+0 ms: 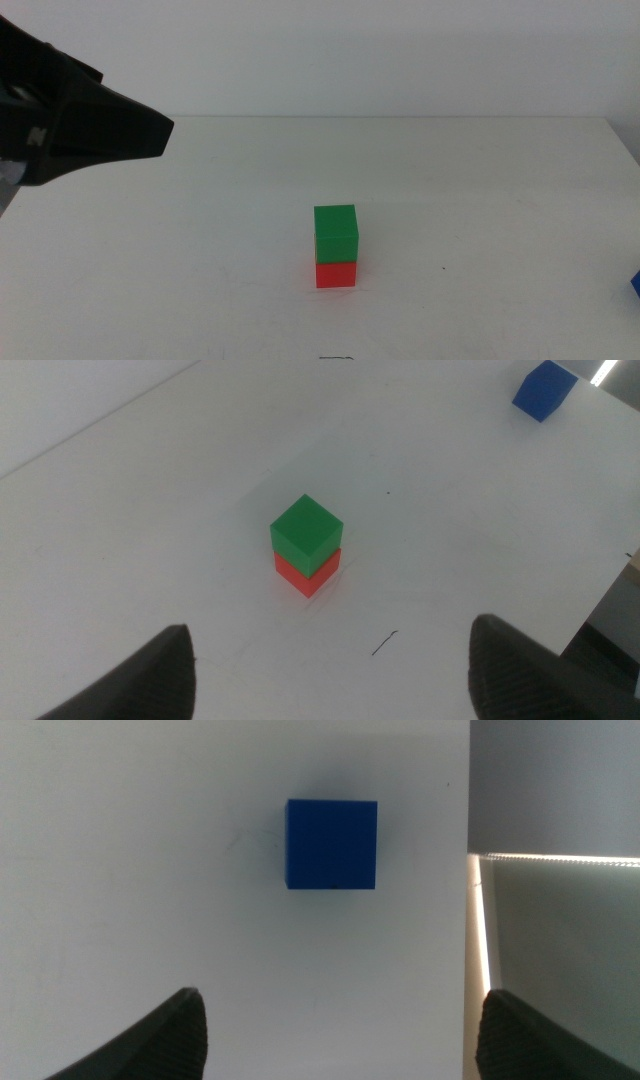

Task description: Stack red cubes first, then green, then blue cubes in a specific spot.

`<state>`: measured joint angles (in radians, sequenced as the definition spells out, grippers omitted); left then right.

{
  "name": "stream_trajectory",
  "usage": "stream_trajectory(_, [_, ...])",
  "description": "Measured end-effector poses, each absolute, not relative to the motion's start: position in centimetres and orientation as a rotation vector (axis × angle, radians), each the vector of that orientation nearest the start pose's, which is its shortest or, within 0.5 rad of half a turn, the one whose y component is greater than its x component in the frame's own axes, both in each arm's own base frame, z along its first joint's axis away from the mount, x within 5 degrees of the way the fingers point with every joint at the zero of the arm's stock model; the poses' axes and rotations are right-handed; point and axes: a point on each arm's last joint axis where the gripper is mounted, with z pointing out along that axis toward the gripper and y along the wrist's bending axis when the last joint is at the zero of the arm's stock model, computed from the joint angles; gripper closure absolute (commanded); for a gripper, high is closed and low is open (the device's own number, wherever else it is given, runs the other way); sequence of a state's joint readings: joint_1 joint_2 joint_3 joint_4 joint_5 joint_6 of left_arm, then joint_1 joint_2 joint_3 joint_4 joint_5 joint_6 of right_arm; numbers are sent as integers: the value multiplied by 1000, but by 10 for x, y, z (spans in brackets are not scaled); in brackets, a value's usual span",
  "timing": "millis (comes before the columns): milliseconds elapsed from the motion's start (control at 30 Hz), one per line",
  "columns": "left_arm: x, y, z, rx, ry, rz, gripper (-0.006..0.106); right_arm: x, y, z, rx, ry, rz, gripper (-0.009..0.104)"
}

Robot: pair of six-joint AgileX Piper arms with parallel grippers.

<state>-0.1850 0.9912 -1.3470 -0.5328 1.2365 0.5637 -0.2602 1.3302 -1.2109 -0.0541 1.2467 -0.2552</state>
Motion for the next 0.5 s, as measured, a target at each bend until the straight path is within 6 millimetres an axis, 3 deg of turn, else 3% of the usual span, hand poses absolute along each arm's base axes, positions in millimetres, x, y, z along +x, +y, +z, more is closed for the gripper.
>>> stream_trajectory(300, [143,-71,454,856,2081,-477,7,268,-85,294,-151,2965,-137,4])
stream_trajectory(500, [143,-71,454,856,2081,-477,7,288,-89,269,-159,2984,-96,4])
